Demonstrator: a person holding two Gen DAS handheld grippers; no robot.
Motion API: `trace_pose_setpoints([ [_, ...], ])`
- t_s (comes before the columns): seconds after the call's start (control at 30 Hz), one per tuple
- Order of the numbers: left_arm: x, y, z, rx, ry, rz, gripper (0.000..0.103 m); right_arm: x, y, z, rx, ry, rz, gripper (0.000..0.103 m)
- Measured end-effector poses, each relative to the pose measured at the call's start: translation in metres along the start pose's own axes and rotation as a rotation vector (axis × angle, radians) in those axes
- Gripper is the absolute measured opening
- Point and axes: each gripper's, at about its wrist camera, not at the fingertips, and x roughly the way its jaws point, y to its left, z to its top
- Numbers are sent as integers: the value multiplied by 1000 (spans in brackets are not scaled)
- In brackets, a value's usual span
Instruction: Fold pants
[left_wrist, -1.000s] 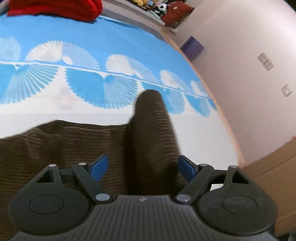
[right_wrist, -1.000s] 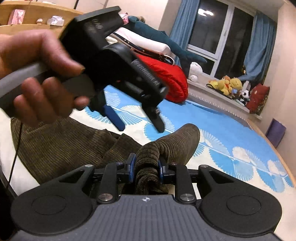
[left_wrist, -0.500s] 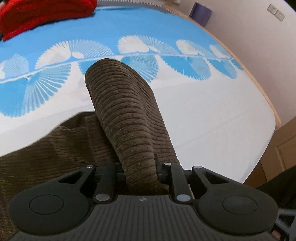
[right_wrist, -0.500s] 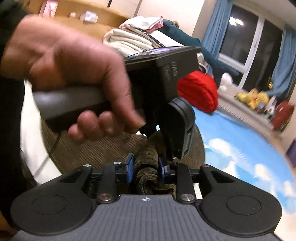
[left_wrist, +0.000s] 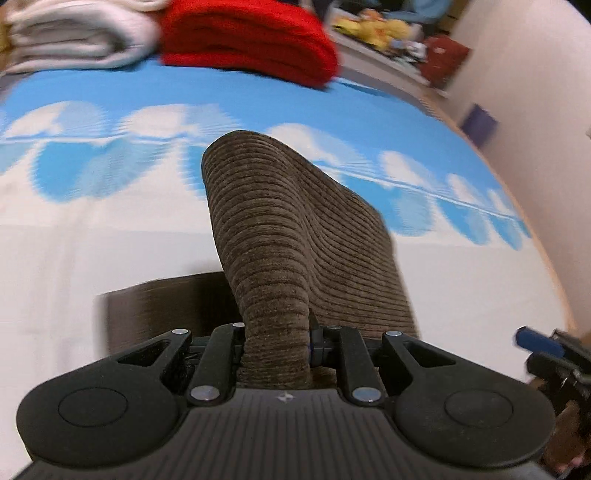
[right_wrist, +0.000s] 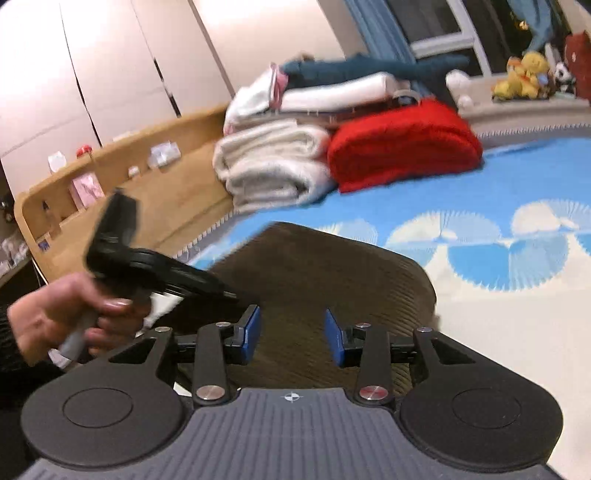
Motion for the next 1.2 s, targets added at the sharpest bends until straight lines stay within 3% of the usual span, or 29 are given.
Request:
trace_pose_setpoints([
  [0.07, -1, 31, -6, -43, 16, 42, 19, 17, 6, -1, -10, 51, -10, 41],
  [0.13, 7, 59, -12, -89, 65, 94, 30, 34, 12, -8, -5, 106, -22, 41],
  [0.2, 11, 79, -16, -119, 85, 144, 62, 49, 13, -13, 20, 147, -64, 46],
  [0.27, 4, 93, -17, -139, 33, 183, 84, 66, 12, -11, 49, 171, -107, 56],
  [0.3, 3, 101, -17, -164, 15, 178, 87, 73, 9, -11, 67, 181, -129, 58],
  [0.4, 13, 119, -22, -286, 44, 117, 87, 90, 0, -16, 126, 208, -195, 66],
  [0.53, 41, 119, -25, -281, 117, 105, 89, 111, -21, -30, 234, 271, -264, 72],
  [0.73, 70, 123, -29, -333, 159, 12, 90, 143, -48, -47, 356, 353, -259, 73],
  [0.83, 79, 116, -25, -311, 166, 14, 82, 161, -56, -55, 379, 389, -245, 72],
  [0.9, 80, 109, -21, -273, 171, 33, 73, 168, -59, -56, 397, 391, -216, 63],
  [1.03, 78, 96, -19, -260, 172, 34, 63, 162, -60, -50, 387, 390, -177, 26],
  [1.2, 86, 64, -15, -213, 179, 15, 59, 134, -71, -38, 461, 395, -200, 21],
])
